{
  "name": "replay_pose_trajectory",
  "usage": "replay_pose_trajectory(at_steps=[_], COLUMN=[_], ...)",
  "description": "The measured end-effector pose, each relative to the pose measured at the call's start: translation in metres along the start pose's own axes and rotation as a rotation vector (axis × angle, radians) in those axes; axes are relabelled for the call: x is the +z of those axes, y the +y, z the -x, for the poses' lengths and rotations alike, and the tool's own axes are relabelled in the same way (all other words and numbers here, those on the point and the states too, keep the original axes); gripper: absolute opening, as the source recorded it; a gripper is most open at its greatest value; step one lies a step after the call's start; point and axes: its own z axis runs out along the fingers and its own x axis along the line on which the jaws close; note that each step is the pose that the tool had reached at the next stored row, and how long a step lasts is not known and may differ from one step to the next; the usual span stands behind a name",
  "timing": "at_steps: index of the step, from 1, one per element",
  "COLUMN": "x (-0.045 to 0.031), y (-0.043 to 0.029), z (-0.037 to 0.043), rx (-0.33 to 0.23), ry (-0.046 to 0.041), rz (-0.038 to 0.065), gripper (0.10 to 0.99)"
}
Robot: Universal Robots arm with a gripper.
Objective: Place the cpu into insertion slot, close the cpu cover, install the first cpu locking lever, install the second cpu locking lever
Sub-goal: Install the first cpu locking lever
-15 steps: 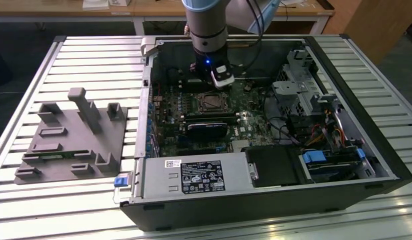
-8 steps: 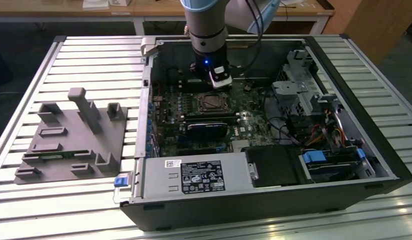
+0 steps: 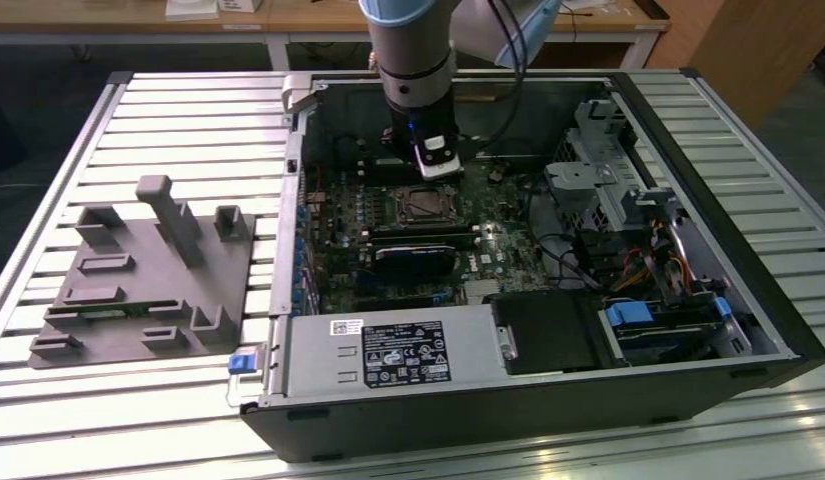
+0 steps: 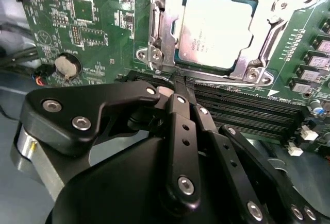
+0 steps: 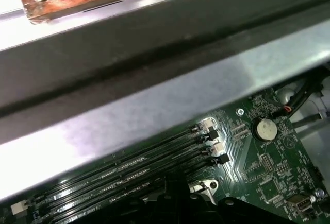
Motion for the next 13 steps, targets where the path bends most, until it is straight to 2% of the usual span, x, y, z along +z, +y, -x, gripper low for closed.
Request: replay_pose_trajectory(at_steps=[10, 13], x=[0.0041, 0.0044], y=[-0.0011, -0.0011], z=[-0.0005, -0.0006], rx=[0.077, 0.08], ry=[-0.0227, -0.0235], rz=[-0.017, -0.018], gripper=[0.106, 0.106])
